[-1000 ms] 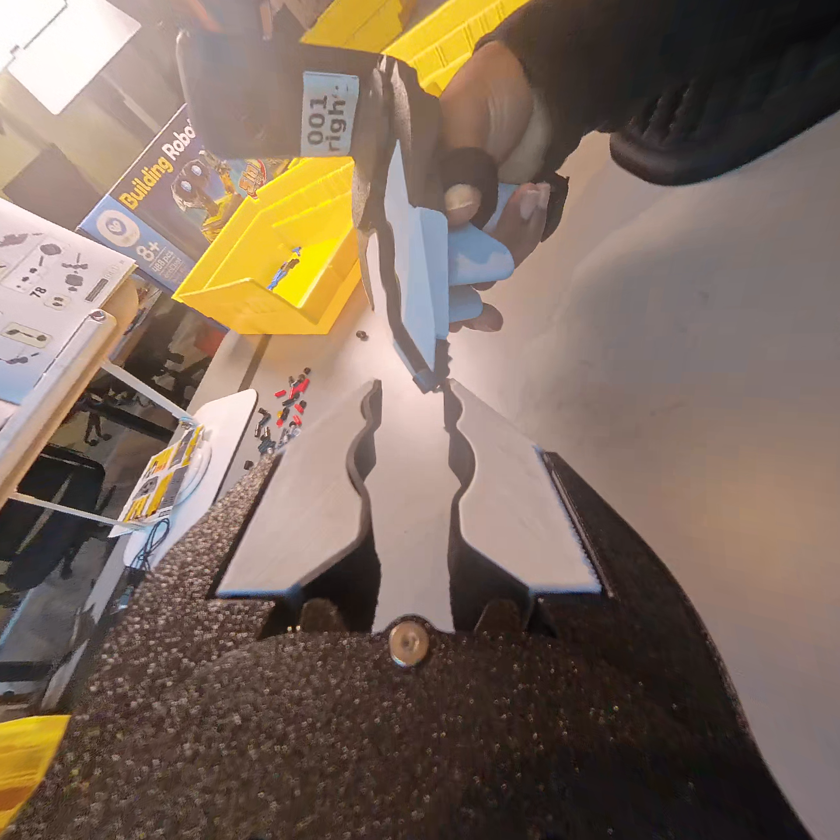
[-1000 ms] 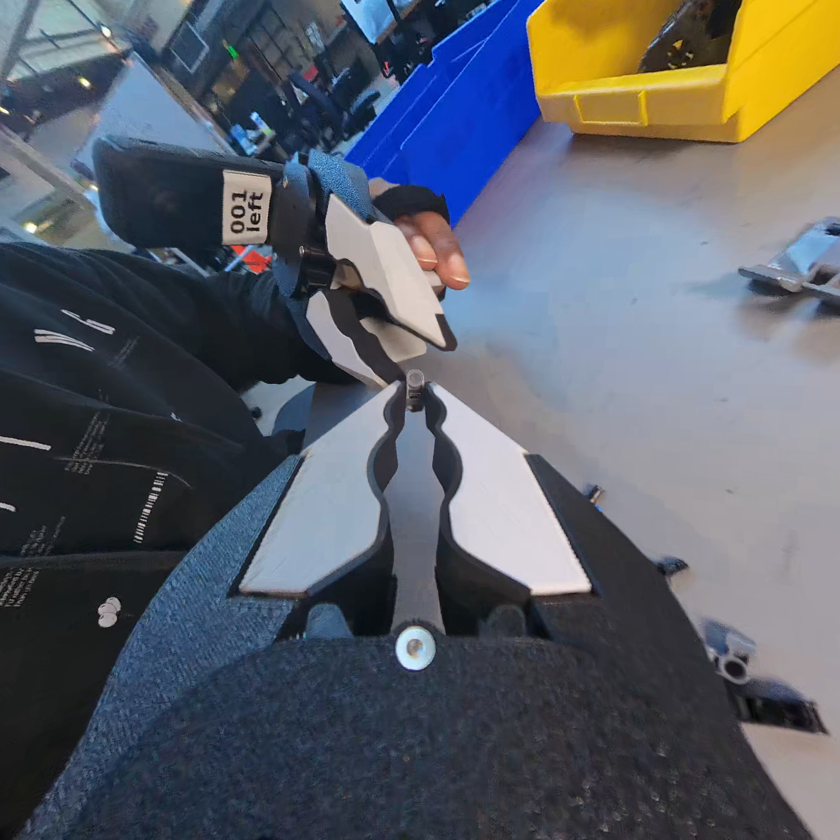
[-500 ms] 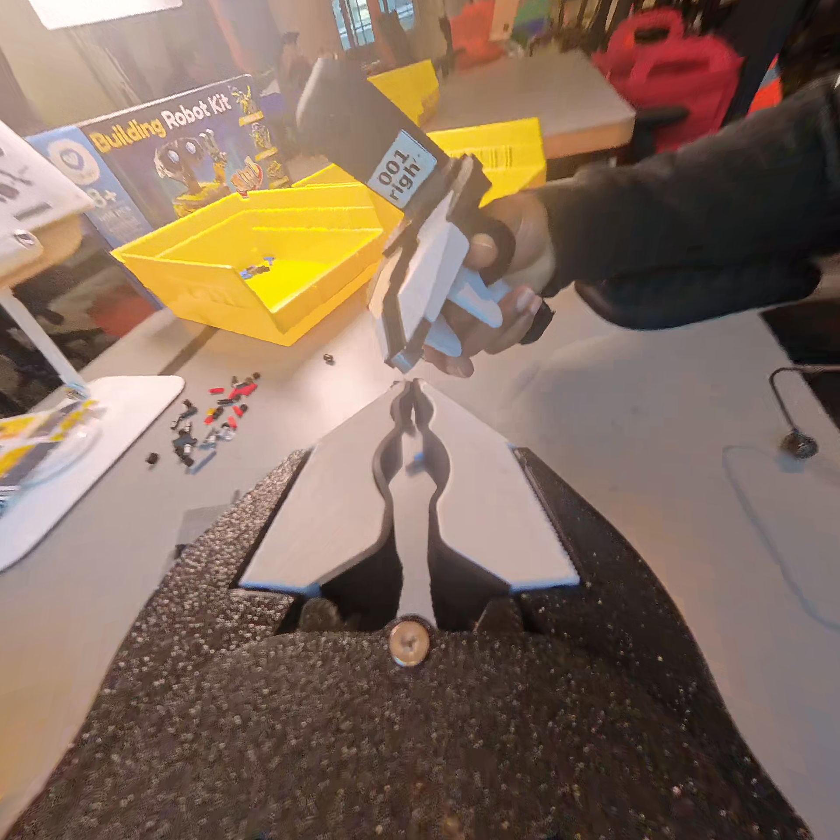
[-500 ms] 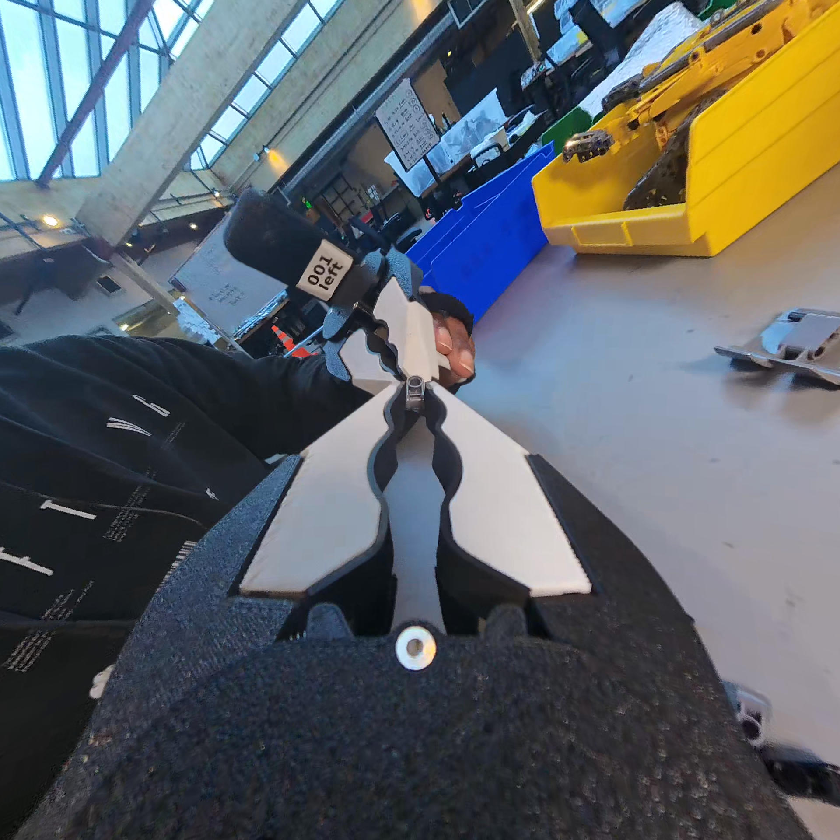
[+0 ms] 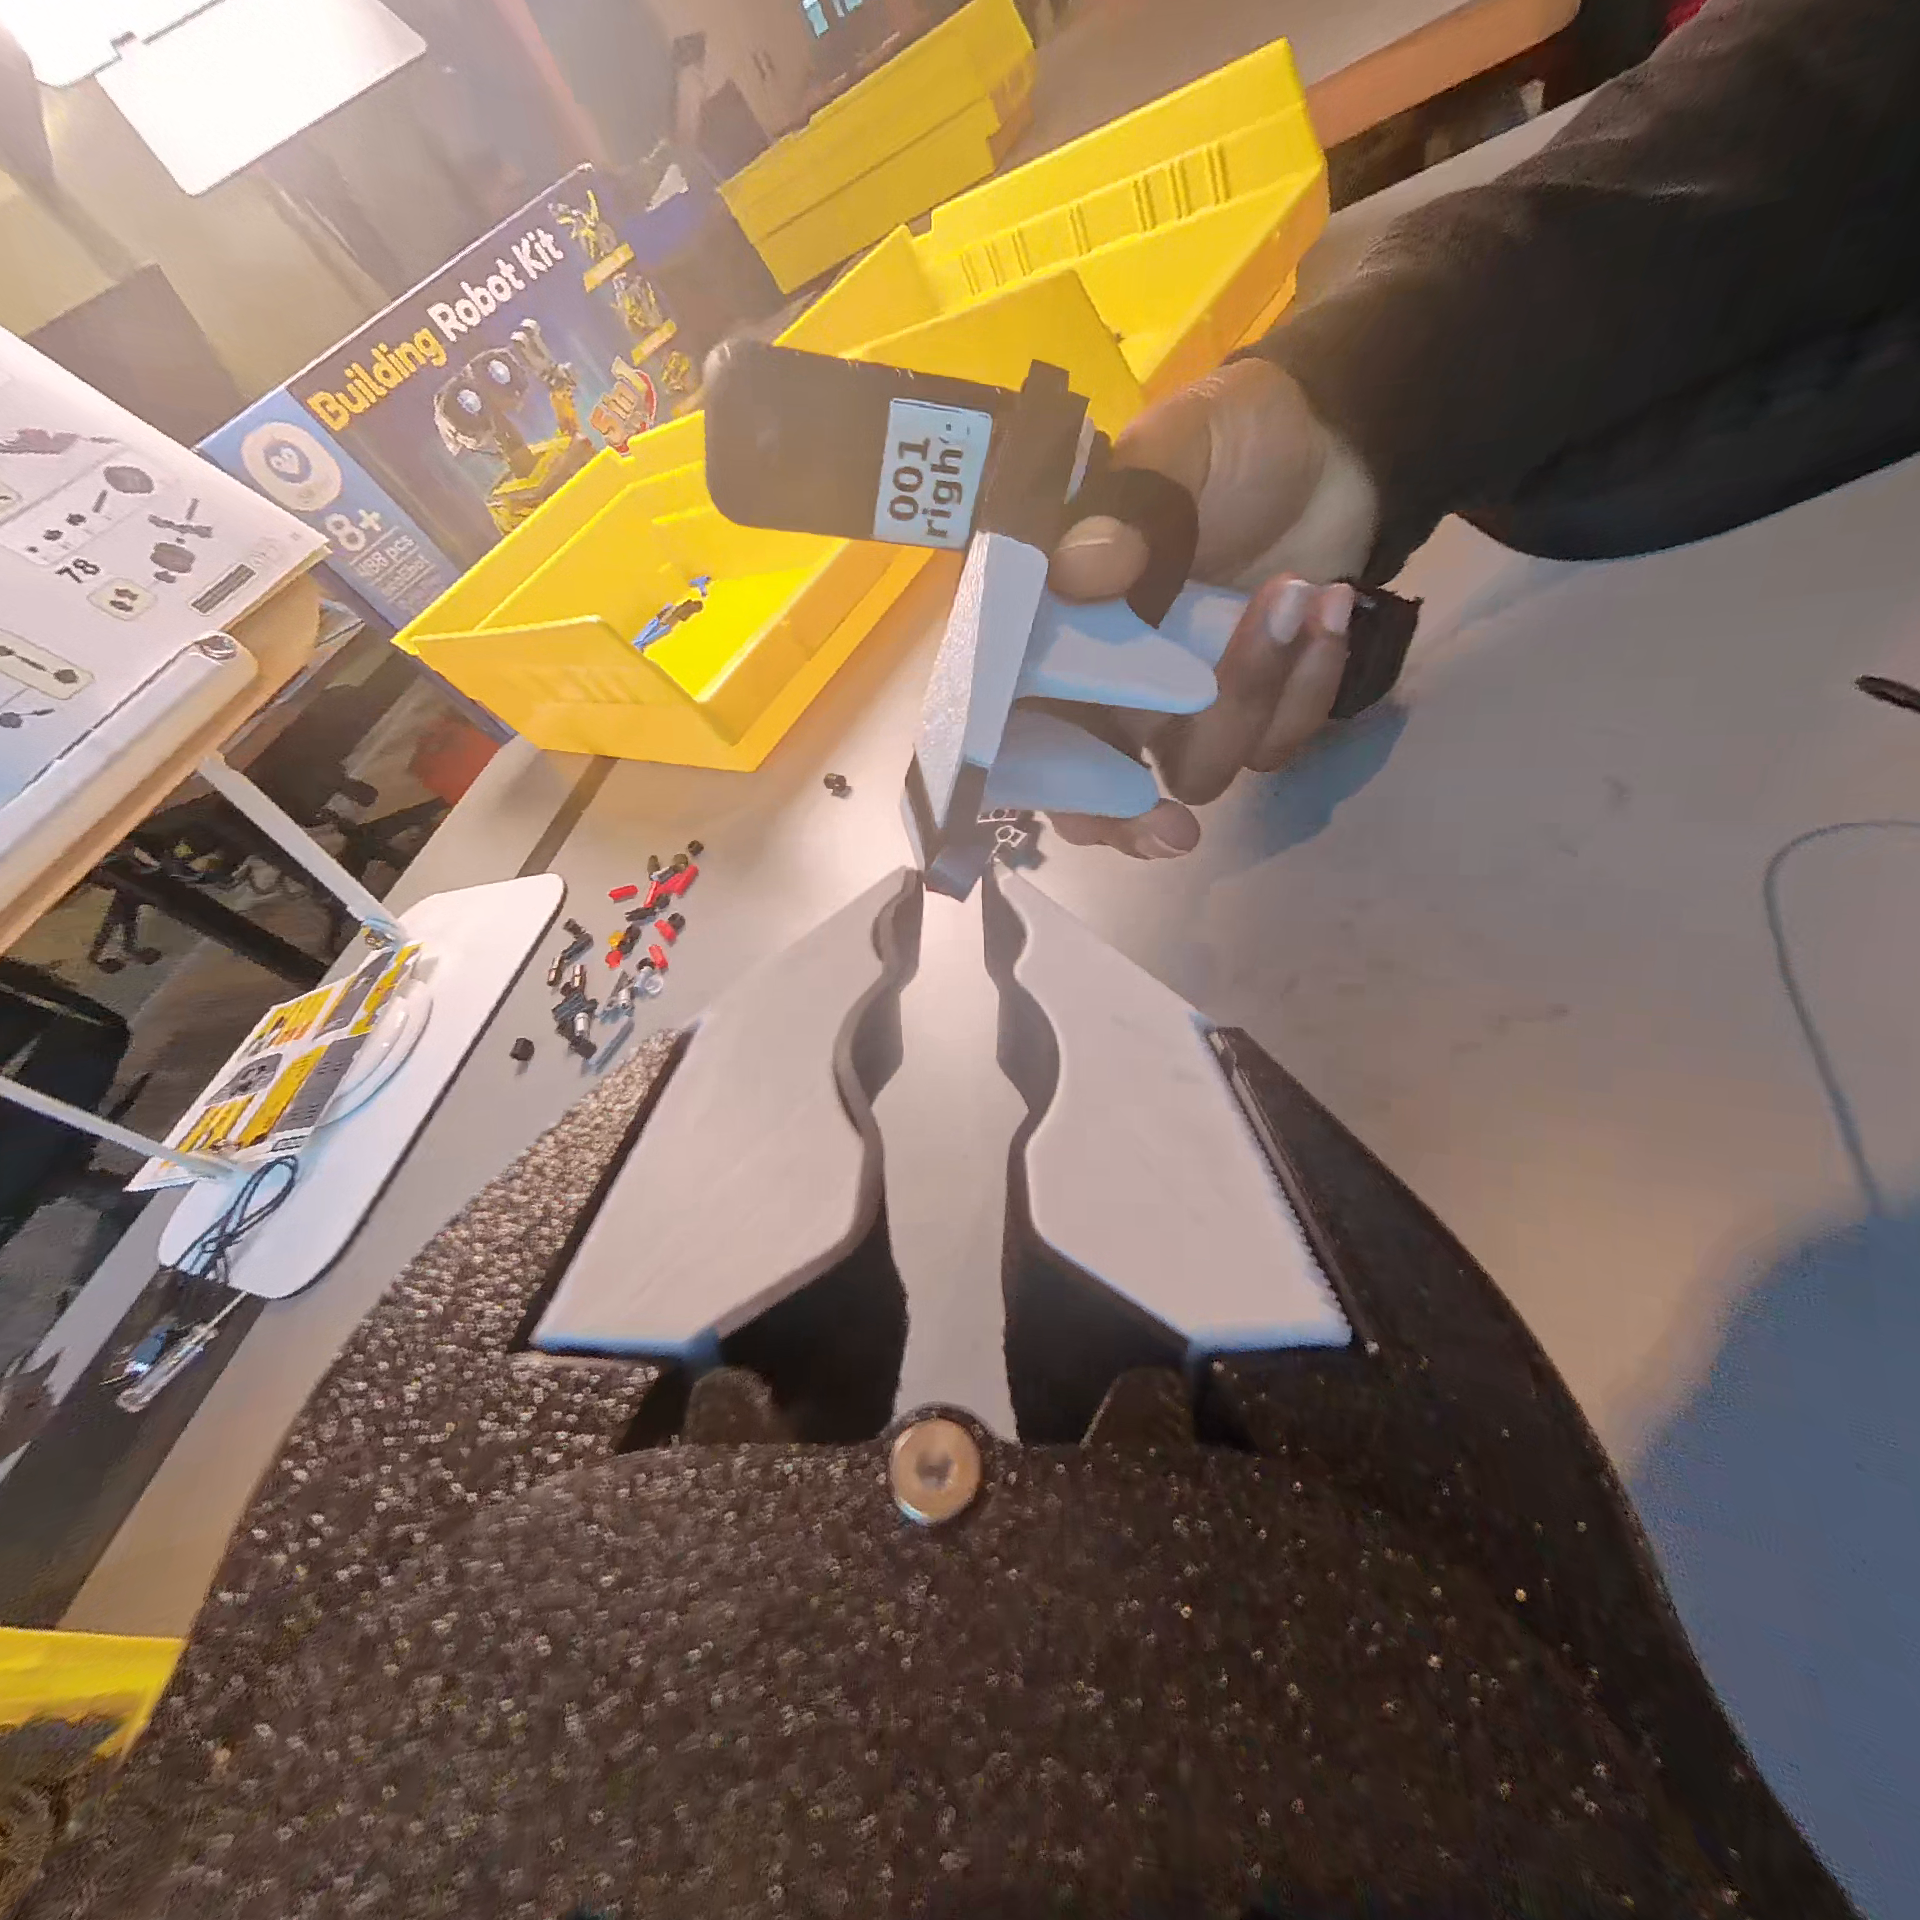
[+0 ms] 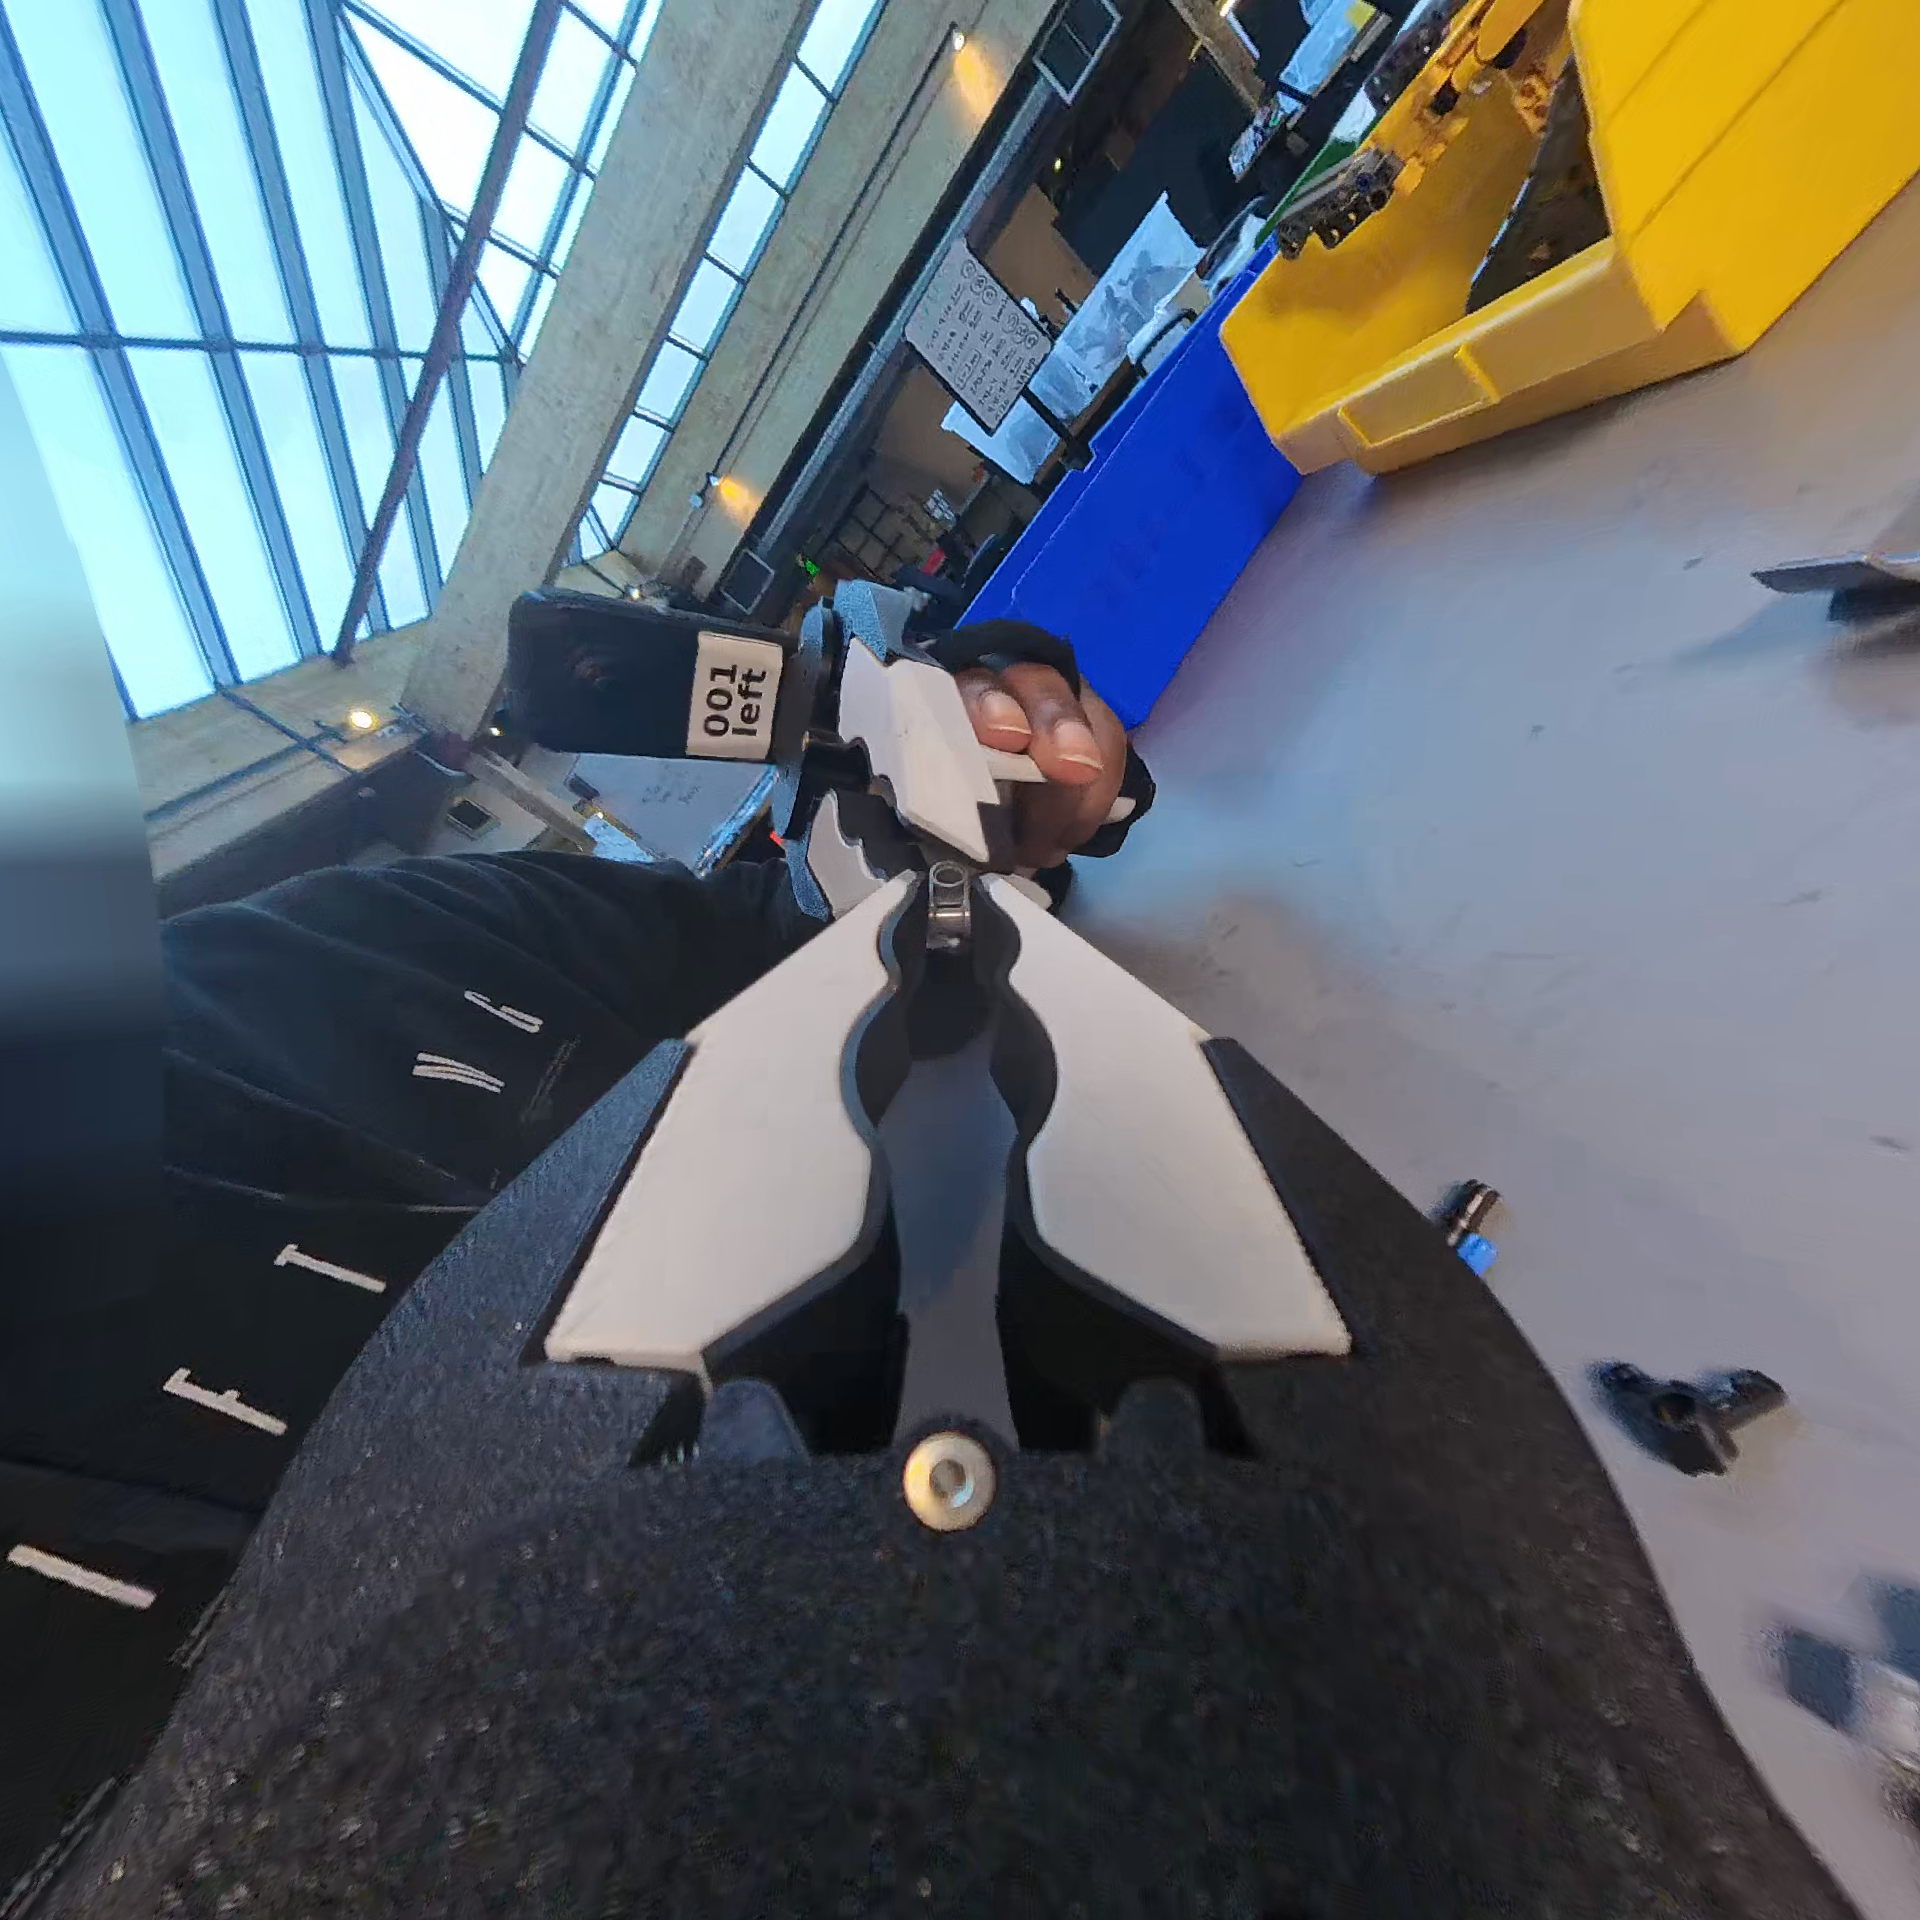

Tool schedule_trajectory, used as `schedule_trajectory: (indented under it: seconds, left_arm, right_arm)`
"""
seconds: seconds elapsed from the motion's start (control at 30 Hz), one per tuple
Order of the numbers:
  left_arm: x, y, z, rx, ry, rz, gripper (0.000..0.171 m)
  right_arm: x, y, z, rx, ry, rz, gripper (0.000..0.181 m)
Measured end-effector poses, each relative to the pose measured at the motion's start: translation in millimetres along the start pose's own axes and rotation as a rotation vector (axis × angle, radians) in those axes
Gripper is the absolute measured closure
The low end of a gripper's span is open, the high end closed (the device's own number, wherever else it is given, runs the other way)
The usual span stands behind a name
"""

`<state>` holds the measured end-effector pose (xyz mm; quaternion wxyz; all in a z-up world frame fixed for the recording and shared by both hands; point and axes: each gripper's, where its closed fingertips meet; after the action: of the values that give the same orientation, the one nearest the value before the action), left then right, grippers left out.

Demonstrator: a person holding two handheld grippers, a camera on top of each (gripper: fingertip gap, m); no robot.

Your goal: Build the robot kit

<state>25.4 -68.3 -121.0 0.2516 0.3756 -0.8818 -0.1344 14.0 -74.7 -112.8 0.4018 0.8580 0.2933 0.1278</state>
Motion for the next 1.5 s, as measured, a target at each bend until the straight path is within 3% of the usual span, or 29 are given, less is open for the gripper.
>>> schedule_trajectory:
  seconds: [0.2,0.3,0.47,0.63,0.87,0.97,1.13,1.23,1.33,1.5]
  left_arm:
    - [4,18,1,-0.06,0.033,-0.143,0.163]
    - [12,34,2,-0.088,0.045,-0.248,0.163]
    - [19,49,1,-0.181,0.081,-0.399,0.164]
    - [16,39,-8,-0.327,0.09,-0.445,0.164]
    - [12,27,-12,-0.388,0.067,-0.406,0.163]
    - [8,14,-8,-0.172,-0.002,-0.2,0.159]
    - [17,-6,-25,0.451,-0.202,0.293,0.149]
    - [19,-1,-26,0.754,-0.249,0.457,0.145]
    - [16,-4,-24,0.891,-0.251,0.557,0.145]
    - [14,-21,-26,0.953,-0.226,0.682,0.152]
  right_arm:
    - [0,-4,-15,0.009,-0.125,0.008,0.172]
    - [6,-5,-29,0.135,-0.186,0.1,0.164]
    - [6,-2,-37,0.363,-0.235,0.268,0.165]
    - [-1,6,-34,0.42,-0.231,0.276,0.165]
    - [-4,7,-25,0.435,-0.179,0.232,0.171]
    - [0,7,-18,0.488,-0.116,0.246,0.172]
    - [9,11,-1,0.72,0.065,0.293,0.172]
    - [8,17,9,0.829,0.123,0.304,0.172]
    - [4,23,11,0.916,0.129,0.319,0.172]
    - [0,26,14,1.014,0.142,0.349,0.172]
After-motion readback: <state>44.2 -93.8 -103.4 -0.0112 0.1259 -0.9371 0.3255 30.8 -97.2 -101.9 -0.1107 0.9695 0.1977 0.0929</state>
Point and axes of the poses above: each gripper's, where its closed fingertips meet, x back along the fingers, z out of its underside, y = z × x across the jaws, and after that the axes turned 5 degrees about y, right-handed
